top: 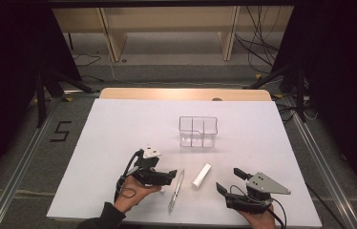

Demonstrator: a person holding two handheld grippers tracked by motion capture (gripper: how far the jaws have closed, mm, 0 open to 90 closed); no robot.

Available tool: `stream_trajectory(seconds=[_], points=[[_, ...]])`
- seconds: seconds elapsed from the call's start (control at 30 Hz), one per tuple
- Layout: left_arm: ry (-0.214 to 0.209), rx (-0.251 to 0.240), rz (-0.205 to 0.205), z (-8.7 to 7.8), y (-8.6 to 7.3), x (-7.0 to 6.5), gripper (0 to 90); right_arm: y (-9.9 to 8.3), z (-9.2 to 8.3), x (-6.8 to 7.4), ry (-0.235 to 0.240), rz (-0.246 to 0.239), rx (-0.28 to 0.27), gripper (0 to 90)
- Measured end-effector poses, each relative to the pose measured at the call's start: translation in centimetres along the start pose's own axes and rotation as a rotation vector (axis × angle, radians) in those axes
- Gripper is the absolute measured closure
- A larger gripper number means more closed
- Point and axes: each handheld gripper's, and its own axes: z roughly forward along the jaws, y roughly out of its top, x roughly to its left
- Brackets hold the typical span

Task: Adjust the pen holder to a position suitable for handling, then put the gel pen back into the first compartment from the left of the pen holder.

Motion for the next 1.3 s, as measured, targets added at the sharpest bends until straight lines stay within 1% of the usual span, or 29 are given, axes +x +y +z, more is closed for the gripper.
stream_trajectory(seconds=[0.23,0.5,0.53,0.6,0.63,0.93,1.07,1.13,1.3], points=[[-0.001,0.019,0.008,0.1,-0.5,-0.5,16.3,0.0,0.0,0.0,-0.001,0.004,0.001,20.5],[-0.005,0.026,0.021,0.2,-1.0,-1.3,16.1,0.0,0.0,0.0,-0.003,0.001,0.002,20.5],[-0.005,0.023,0.018,0.3,-1.0,-1.4,16.0,0.0,0.0,0.0,-0.003,0.000,0.001,20.5],[-0.006,0.028,0.026,0.2,-1.1,-1.5,16.0,0.0,0.0,0.0,-0.003,-0.003,0.000,20.6],[-0.007,0.026,0.023,0.3,-1.1,-1.6,16.0,0.0,0.0,0.0,-0.003,-0.003,0.000,20.6],[-0.019,0.065,0.029,0.7,-1.6,-2.3,16.0,0.0,-0.2,-0.2,-0.001,-0.001,0.001,20.6],[-0.018,0.078,0.038,0.8,-2.0,-3.0,16.1,-0.1,-0.2,-0.2,-0.003,-0.004,0.001,20.6],[-0.020,0.083,0.047,0.8,-2.3,-3.2,16.6,-0.1,-0.2,-0.2,-0.001,-0.004,0.003,20.6],[-0.027,0.095,0.050,1.0,-2.7,-3.7,19.3,0.0,-0.3,0.0,-0.006,-0.009,-0.001,20.6]])
